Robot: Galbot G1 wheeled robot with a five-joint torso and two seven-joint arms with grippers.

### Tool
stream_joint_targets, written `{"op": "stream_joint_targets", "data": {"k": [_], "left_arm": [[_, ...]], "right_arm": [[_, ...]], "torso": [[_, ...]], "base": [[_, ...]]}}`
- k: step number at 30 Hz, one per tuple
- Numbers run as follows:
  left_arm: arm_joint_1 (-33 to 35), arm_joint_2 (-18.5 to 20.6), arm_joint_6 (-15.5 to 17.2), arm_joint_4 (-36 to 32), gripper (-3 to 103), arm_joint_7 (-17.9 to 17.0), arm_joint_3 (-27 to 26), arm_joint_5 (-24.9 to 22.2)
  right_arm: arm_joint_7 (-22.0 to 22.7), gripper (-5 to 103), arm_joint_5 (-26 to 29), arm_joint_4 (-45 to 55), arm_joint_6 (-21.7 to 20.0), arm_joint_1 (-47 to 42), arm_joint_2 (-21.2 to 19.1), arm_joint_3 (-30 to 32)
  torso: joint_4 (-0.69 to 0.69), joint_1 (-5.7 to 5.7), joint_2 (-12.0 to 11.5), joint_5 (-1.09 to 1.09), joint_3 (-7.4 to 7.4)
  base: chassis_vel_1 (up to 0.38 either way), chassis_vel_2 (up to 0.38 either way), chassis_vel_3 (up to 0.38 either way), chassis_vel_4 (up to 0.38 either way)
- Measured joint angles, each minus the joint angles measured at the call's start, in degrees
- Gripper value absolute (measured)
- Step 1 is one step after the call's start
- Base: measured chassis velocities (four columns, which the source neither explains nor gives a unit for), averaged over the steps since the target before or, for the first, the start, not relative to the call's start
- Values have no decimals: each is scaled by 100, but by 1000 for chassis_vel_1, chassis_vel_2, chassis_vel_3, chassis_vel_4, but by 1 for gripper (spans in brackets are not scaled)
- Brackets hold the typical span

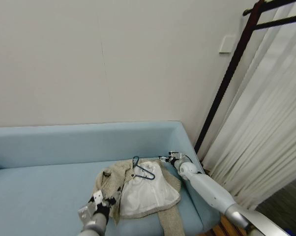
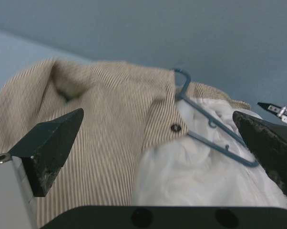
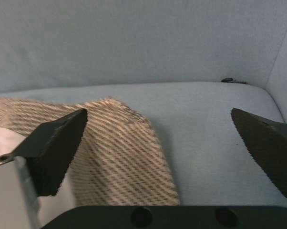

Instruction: Pick up the clothes from the sofa and hang them on the clothes hanger.

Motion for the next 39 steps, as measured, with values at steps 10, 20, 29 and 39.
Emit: {"op": "stream_joint_targets", "data": {"k": [10, 20, 29, 39], "left_arm": [[-1474, 746, 645, 1291, 100, 1544, 173, -86], [-1881, 1034, 753, 1614, 100, 2355, 249, -25], [-1645, 1057, 812, 1378, 100, 2130, 219, -354], [-1738, 1014, 853, 1335, 100, 2065, 266, -471]], "right_arm": [[-698, 79, -265, -868, 147, 366, 331, -118], [-1225, 63, -508, -1141, 145, 363, 489, -159], [-1084, 36, -671, -1456, 344, 396, 843, -59], [-1070, 4, -1078, -1528, 484, 302, 825, -59]], "torso": [[3, 1, 0, 0, 0], [1, 0, 0, 1, -1], [3, -1, 0, 0, -1], [2, -1, 0, 2, -1]], "base": [[0, 0, 0, 0], [0, 0, 0, 0], [0, 0, 0, 0], [0, 0, 0, 0]]}}
